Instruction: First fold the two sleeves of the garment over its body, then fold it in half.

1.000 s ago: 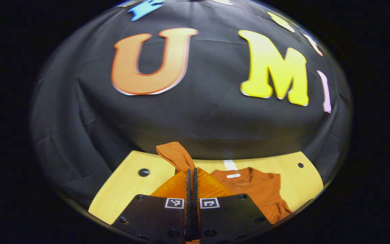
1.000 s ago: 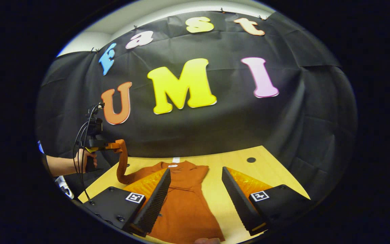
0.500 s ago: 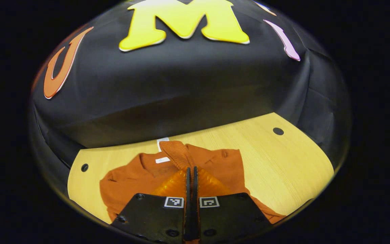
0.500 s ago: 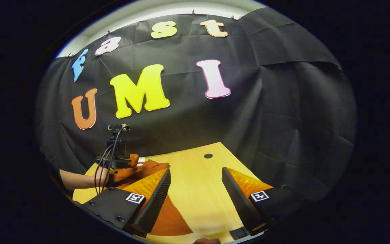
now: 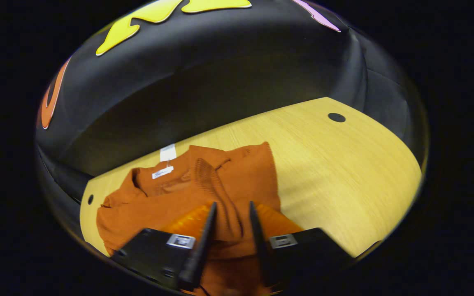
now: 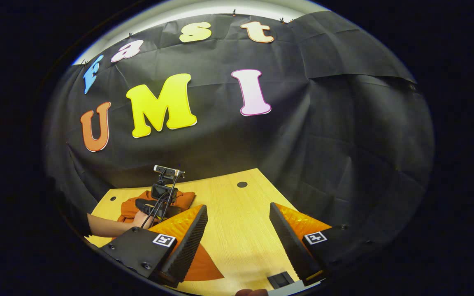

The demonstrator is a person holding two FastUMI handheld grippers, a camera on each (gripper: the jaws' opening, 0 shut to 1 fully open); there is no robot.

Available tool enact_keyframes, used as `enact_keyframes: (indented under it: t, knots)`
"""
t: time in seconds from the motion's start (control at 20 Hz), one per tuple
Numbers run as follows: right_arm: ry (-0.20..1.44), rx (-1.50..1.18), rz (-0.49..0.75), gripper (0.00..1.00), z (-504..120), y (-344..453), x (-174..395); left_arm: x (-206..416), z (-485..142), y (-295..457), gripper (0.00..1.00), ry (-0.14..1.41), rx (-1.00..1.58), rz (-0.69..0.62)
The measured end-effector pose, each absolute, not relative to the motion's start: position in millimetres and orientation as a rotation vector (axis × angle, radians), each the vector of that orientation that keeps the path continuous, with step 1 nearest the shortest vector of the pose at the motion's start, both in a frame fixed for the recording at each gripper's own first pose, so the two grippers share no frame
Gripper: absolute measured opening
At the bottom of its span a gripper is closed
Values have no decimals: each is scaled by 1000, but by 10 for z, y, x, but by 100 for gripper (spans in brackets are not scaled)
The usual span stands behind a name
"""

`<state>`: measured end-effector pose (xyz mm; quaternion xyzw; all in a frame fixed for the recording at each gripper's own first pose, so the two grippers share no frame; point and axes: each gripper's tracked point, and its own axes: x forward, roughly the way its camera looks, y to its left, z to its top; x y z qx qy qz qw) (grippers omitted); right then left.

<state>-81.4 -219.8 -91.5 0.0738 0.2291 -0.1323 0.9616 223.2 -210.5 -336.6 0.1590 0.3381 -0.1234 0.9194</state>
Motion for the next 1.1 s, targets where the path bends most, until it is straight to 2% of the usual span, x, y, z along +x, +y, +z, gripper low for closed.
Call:
enact_keyframes:
  t: [0.05,0.15,0.45,0.7,0.9,1.1]
  knots:
    - [464,147,-251,97,-924,-2138,-762,2245,-3266,-2081,94,667,305,-248]
    - [456,127,-209,97,-931,-1999,-650,2171,-3057,-2056,99,613,206,-270]
    - [454,95,-21,98,-1081,-1318,-278,1644,-2014,-1268,100,425,11,-239]
    - [448,79,93,98,-1169,-902,-222,826,-1374,-58,99,330,26,-104]
    - [443,85,125,98,-1184,-737,-331,230,-1155,556,99,280,15,-1]
    - [507,69,158,98,-1382,-659,-568,-238,-1241,767,98,311,1,-22]
